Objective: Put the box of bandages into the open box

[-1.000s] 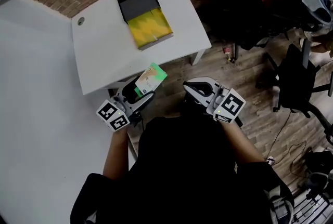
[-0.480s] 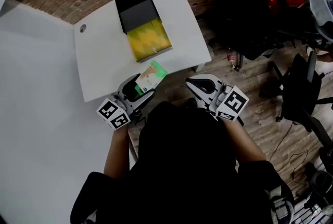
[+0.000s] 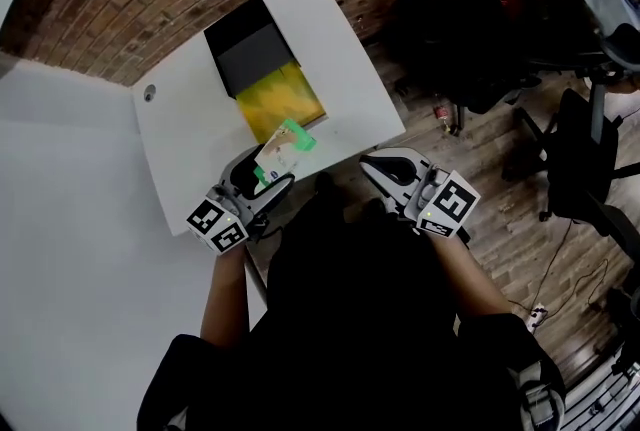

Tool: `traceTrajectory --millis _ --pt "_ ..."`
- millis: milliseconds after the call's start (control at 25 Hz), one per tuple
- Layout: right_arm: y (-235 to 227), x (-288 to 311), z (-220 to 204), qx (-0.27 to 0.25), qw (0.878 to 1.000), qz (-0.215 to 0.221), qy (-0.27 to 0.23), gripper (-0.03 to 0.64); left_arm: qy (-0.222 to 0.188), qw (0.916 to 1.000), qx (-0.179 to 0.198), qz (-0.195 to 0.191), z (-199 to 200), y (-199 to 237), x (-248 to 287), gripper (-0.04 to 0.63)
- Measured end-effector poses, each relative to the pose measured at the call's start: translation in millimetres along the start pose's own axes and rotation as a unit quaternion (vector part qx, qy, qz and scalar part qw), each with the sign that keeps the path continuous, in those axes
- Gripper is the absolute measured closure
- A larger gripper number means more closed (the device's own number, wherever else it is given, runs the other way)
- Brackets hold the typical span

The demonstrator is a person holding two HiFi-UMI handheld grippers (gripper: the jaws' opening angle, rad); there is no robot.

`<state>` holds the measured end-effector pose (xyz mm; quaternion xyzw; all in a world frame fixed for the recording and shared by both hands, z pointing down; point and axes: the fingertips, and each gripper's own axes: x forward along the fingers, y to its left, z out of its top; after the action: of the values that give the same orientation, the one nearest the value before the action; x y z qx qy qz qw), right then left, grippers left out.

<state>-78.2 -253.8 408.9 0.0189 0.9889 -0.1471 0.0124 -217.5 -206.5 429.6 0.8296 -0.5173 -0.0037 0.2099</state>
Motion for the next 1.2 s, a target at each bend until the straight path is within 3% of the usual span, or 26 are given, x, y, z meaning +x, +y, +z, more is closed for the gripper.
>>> traceTrajectory --millis 320,560,800,960,1200 --pt "-25 43 12 -0.003 0.998 -0.063 -0.012 0.611 0.032 0.9987 0.025 -0.031 22 66 9 0.225" --pt "-38 66 3 0.003 0.993 -0.118 -0.011 0.611 0.086 0.9912 0.082 -0.058 18 115 25 0.225" --pt "-51 70 -3 0.011 0.984 -0.176 -0.009 0.611 0.155 0.9686 0.167 -0.101 -4 138 50 0.225" --pt "-51 78 -5 0.017 0.980 -0.199 -0.005 0.611 0.208 0.9440 0.216 -0.137 -36 148 67 0.225" --pt "-50 76 -18 0.025 0.972 -0.233 0.016 0.611 0.281 0.9114 0.250 -0.167 -85 163 87 0.225"
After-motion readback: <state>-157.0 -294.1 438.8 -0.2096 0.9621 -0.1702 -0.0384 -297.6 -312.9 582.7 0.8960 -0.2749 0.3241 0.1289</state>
